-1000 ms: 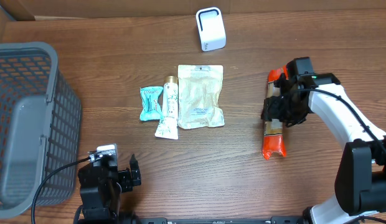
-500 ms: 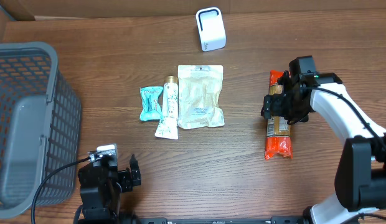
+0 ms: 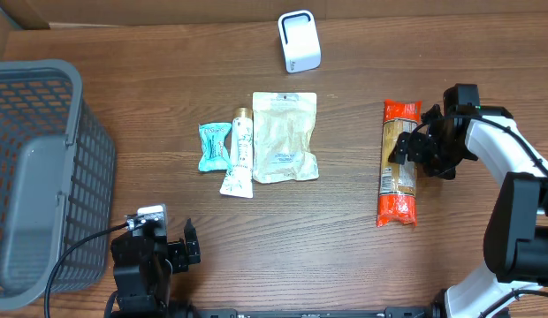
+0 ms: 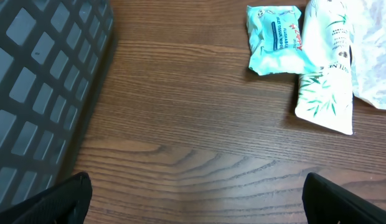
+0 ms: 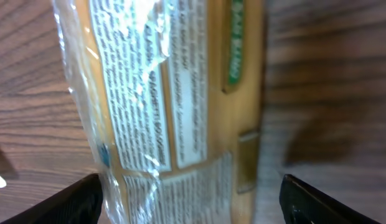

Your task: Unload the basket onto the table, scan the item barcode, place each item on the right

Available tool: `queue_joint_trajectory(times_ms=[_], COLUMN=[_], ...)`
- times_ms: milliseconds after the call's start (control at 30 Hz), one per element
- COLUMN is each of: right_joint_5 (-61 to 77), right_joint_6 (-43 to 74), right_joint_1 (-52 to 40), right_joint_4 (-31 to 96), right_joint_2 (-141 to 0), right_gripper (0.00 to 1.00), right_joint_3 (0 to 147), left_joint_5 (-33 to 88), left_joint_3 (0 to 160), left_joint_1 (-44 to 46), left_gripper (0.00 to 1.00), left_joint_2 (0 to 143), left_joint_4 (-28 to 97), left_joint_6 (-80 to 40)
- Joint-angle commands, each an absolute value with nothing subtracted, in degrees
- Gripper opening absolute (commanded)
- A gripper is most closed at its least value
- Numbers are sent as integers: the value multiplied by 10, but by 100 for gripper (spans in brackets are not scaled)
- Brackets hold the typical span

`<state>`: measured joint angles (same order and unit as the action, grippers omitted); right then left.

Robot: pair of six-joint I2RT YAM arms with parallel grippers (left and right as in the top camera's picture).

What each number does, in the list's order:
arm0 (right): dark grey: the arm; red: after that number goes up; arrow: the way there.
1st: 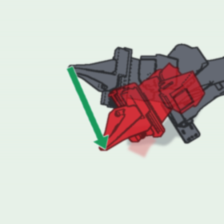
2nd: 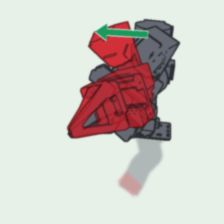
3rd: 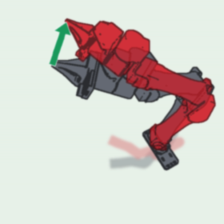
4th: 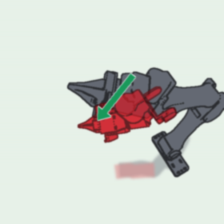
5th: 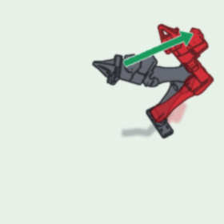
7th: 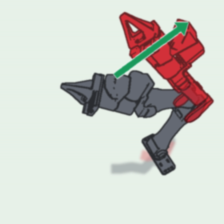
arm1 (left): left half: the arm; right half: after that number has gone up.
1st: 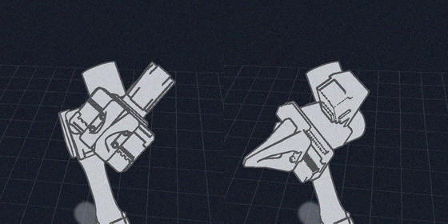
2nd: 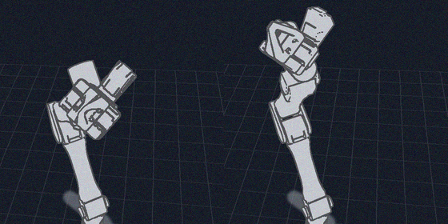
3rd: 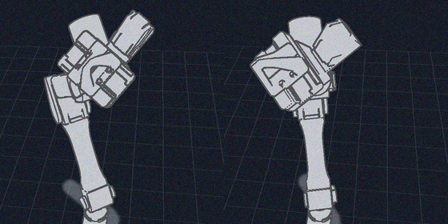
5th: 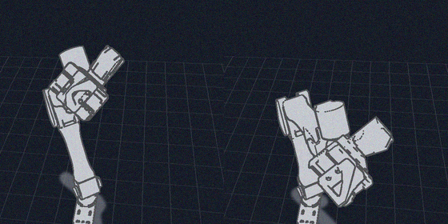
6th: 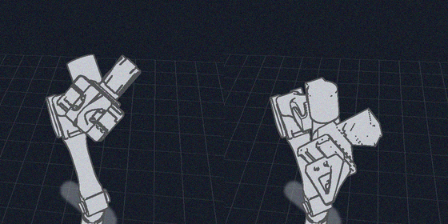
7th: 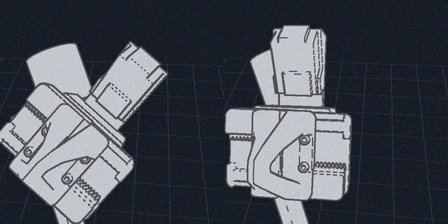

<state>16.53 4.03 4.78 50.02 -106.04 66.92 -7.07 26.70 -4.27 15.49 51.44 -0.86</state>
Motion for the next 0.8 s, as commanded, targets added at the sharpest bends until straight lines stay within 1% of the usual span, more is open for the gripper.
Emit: queue_joint_trajectory(times_ms=[0, 133, 200, 267, 400, 567, 700, 767], right_joint_5=[195, 207, 207, 214, 276, 362, 432, 479], right_joint_6=[30, 32, 38, 48, 48, 44, 43, 42], right_joint_1=[46, 46, 46, 46, 46, 46, 46, 46], right_joint_4=[476, 416, 386, 353, 310, 304, 295, 284], right_joint_2=[-1068, -1068, -1068, -1068, -1068, -1068, -1068, -1068], right_gripper=[91, 90, 85, 74, 49, 34, 17, 15], right_joint_3=[634, 588, 567, 545, 519, 517, 519, 522], left_joint_5=[-65, -65, -65, -65, -65, -65, -65, -65], left_joint_3=[266, 266, 266, 266, 266, 266, 266, 266], left_joint_1=[-46, -46, -46, -46, -46, -46, -46, -46], left_gripper=[99, 99, 100, 100, 100, 99, 100, 100], left_joint_2=[152, 152, 152, 152, 152, 152, 152, 152], left_joint_4=[512, 512, 512, 512, 512, 512, 512, 512], left_joint_6=[2, 2, 2, 2, 2, 2, 2, 2])
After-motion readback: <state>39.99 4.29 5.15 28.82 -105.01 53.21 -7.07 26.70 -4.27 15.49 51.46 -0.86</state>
